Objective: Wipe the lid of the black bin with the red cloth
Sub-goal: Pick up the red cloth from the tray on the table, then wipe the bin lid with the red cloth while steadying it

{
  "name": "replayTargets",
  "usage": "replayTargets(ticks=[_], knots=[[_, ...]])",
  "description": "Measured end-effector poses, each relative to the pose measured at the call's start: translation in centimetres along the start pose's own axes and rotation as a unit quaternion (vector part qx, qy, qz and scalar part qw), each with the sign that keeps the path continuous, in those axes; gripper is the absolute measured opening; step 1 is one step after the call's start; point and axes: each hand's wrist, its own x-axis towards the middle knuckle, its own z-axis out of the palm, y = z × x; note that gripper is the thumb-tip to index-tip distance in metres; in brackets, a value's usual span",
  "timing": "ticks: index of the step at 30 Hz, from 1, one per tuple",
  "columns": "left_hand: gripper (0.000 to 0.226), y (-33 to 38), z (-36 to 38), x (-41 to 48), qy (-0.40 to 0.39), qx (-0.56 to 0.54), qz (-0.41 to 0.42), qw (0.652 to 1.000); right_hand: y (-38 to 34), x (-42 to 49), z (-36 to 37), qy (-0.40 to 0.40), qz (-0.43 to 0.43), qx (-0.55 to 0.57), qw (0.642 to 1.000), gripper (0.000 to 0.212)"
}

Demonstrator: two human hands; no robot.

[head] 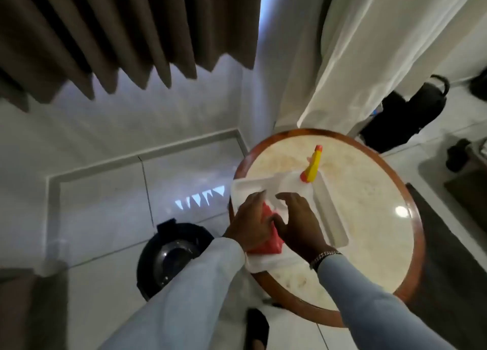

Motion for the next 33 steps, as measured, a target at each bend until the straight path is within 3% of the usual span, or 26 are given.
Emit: replayTargets(ticks=[3,5,7,10,13,16,19,24,28,33], knots=[[0.07,-3.4,3.7,2.5,-0.08,0.097,-0.055,0.991,4.1,0.7,4.5,-0.031,0.038,-0.028,0.998,0.041],[0.073,-4.8,4.6,3.9,-0.077,0.198,-0.057,0.976,5.5,1.0,6.5,-0.05,0.076,-0.024,0.996,0.041],[0.064,-5.3,5.6,5.1,-0.061,0.323,-0.003,0.944,6.7,1.3,8.2,-0.05,0.089,-0.004,0.995,0.044],[0.042,-5.7,5.8,6.4,-0.056,0.385,0.026,0.921,7.7,1.8,9.5,-0.046,0.096,0.017,0.994,0.055],[0.031,-6.0,5.7,6.7,-0.063,0.342,0.02,0.937,7.9,2.0,9.6,-0.044,0.132,0.076,0.987,0.063],[0.031,-6.2,4.7,6.8,-0.058,0.212,0.019,0.975,7.2,1.6,7.8,-0.017,0.153,0.126,0.98,0.056],[0.035,-5.7,2.3,5.9,-0.048,0.078,0.034,0.995,5.6,0.9,5.1,0.015,0.113,0.122,0.986,0.047],[0.032,-6.2,-3.0,2.5,0.024,-0.052,0.057,0.997,-0.1,0.7,2.3,0.013,0.028,0.113,0.993,0.039],[0.031,-10.8,-7.5,-1.5,0.081,-0.099,0.01,0.992,-5.7,0.6,5.6,-0.02,-0.004,0.143,0.989,0.037],[0.026,-21.4,-8.2,-5.4,0.131,-0.095,-0.088,0.983,-9.2,-0.1,17.8,-0.074,-0.01,0.109,0.991,0.032]])
